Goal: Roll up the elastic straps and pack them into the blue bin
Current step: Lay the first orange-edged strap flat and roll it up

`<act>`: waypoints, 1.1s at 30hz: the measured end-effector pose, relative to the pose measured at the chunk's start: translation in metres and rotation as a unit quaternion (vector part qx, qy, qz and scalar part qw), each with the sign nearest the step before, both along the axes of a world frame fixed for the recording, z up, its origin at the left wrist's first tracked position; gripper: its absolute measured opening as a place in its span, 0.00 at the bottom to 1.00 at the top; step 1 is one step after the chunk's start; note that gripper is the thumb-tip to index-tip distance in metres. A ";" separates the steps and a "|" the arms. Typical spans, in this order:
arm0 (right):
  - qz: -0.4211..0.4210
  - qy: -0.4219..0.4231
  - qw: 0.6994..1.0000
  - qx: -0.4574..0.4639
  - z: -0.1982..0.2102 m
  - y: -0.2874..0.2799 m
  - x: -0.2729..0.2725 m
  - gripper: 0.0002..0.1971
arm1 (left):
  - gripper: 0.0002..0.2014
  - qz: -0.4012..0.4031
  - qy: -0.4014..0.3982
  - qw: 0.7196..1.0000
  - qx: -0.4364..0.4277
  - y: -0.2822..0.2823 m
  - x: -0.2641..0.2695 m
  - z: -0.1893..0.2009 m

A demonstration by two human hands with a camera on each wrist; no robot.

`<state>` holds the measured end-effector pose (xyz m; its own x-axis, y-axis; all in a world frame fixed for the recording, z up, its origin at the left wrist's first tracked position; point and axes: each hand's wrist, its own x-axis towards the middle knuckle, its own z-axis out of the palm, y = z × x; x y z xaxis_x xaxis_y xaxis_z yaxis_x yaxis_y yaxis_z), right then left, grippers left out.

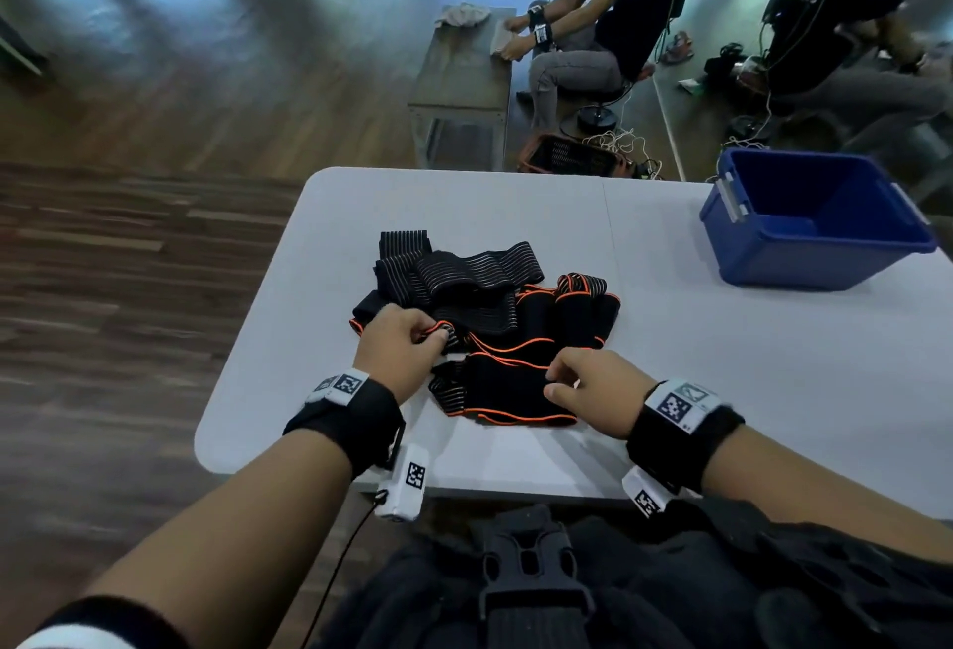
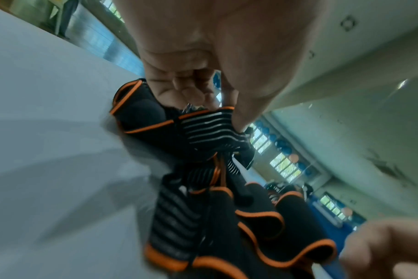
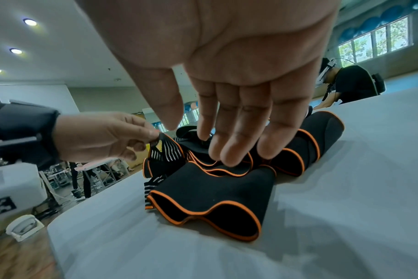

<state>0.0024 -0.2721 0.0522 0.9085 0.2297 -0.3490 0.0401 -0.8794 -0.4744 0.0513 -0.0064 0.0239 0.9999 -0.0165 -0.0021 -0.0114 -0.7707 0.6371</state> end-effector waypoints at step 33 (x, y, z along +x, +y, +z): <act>-0.166 -0.161 0.945 0.230 0.086 0.075 0.058 0.06 | 0.03 -0.089 -0.097 0.915 -0.383 0.015 0.067 0.156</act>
